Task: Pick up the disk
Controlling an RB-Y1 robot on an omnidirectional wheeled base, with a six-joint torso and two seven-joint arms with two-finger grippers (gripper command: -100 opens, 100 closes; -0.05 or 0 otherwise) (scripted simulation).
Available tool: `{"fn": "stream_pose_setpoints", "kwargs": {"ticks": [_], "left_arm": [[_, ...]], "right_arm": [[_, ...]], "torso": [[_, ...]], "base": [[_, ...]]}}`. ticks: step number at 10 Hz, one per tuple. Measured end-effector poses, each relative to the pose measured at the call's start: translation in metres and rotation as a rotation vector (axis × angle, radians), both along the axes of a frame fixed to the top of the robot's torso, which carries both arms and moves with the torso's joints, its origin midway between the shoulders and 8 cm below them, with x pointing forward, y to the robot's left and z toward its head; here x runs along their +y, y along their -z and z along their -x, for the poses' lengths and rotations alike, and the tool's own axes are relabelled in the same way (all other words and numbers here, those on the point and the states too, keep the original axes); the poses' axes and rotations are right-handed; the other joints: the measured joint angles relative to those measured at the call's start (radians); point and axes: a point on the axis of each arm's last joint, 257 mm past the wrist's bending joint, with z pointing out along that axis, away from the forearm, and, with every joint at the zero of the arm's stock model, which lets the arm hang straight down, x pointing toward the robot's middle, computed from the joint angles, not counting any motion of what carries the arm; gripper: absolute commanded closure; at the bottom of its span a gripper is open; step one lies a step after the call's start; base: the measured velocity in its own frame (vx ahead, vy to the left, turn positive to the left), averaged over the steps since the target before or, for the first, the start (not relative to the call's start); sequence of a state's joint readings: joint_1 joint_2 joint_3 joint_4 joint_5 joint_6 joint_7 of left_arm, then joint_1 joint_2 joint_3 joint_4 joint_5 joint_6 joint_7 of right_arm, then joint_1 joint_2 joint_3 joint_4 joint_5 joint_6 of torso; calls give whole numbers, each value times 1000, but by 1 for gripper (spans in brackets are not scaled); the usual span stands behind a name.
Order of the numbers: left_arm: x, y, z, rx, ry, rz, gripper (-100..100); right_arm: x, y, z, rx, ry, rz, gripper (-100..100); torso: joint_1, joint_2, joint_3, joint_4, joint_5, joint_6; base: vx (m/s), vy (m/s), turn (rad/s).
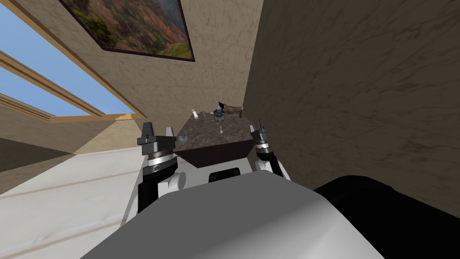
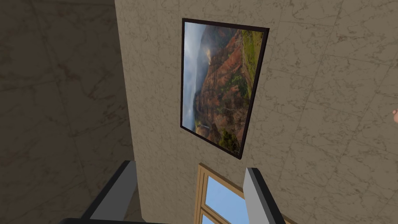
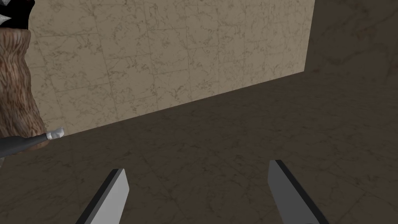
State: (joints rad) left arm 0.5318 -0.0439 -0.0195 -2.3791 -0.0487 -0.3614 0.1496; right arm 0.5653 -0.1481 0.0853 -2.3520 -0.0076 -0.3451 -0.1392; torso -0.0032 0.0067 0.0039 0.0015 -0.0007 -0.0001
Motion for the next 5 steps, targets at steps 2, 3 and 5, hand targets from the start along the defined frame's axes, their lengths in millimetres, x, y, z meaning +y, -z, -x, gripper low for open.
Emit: {"fn": "stream_pose_setpoints", "kwargs": {"ticks": [2,3,5], "left_arm": [[0,0,0,0,0,0,0],[0,0,0,0,0,0,0],[0,0,0,0,0,0,0]], "right_arm": [[8,11,-1,45,-21,60,-100],[10,15,-2,59,-29,82,-100],[15,27,-2,101,-50,139,-100]], "torso": [[-2,2,1,0,0,0],[0,0,0,0,0,0],[0,0,0,0,0,0]], "base": [[-106,-54,81],[-65,-26,81],[-96,-28,96]]}}
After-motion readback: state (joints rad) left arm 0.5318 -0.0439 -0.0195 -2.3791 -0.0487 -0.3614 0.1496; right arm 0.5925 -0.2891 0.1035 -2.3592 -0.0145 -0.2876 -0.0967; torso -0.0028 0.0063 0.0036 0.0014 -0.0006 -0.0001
